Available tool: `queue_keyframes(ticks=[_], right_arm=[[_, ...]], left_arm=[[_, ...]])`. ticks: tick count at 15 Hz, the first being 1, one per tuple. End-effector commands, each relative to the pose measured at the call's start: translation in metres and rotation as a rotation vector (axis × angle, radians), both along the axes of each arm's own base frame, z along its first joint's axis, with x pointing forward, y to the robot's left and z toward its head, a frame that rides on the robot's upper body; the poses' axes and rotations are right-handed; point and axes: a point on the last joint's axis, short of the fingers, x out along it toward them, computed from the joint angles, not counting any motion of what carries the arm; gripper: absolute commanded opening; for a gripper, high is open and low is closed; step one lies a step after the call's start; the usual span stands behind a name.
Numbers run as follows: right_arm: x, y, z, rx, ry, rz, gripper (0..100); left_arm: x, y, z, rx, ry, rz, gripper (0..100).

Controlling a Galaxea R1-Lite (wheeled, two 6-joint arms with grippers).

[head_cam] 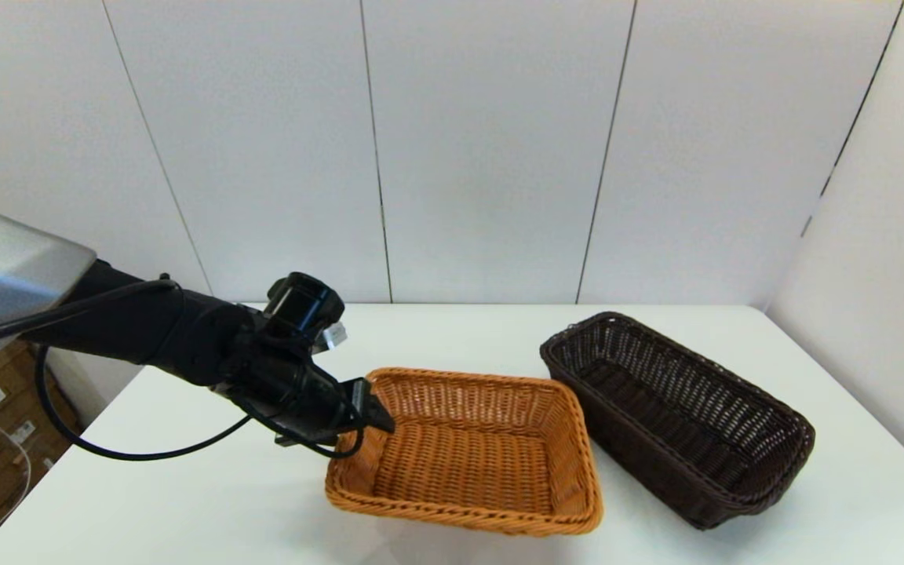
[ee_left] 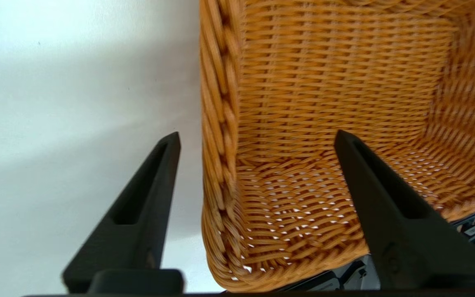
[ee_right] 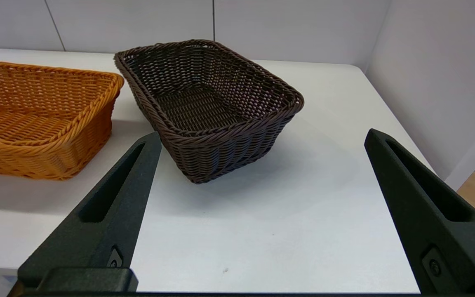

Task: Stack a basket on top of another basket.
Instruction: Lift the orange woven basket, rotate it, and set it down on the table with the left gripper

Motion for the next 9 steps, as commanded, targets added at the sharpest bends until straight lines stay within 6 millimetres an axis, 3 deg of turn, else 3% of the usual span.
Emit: queue_keyframes(ticks=[1,6,9], right_arm=[[0.0,0.0,0.0,-0.002,0.0,0.0,100],[0.0,0.0,0.0,0.0,0.0,0.0,100],[0.0,0.0,0.0,0.0,0.0,0.0,100]], left_arm=[[-0.003,0.011,0.038,-0.044,-0.115,0.023,100],[0.003,0.032,0.061,0.047,-0.201,0.044,100],[-0.012,0.067,0.087,0.092,-0.246,0.058,100]])
